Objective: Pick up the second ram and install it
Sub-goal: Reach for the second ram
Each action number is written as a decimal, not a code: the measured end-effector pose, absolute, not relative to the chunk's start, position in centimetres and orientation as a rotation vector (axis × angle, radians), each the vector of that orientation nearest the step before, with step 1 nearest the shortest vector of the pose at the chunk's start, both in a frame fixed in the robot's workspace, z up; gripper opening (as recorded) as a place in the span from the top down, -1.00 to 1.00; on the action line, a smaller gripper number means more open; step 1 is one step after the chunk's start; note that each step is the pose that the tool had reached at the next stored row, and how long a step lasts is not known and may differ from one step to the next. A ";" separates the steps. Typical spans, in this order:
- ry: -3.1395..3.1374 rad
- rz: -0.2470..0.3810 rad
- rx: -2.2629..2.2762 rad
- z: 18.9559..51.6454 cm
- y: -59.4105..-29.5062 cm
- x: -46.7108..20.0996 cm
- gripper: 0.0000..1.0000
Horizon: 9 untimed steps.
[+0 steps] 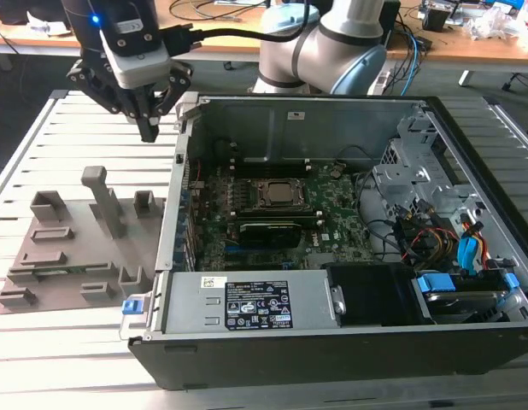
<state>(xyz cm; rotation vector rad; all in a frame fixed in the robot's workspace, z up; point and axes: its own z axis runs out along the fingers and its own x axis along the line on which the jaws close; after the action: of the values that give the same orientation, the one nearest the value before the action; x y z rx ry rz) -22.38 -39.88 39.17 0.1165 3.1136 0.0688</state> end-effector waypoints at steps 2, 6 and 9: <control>3.114 0.069 0.117 39.2 -39.9 -22.8 0.79; 3.114 0.069 0.117 39.2 -39.9 -23.9 0.79; 3.114 0.069 0.117 39.2 -39.9 -25.0 0.79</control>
<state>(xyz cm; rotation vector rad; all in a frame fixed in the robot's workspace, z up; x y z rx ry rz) -25.01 -39.88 39.16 0.1166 3.1135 0.0689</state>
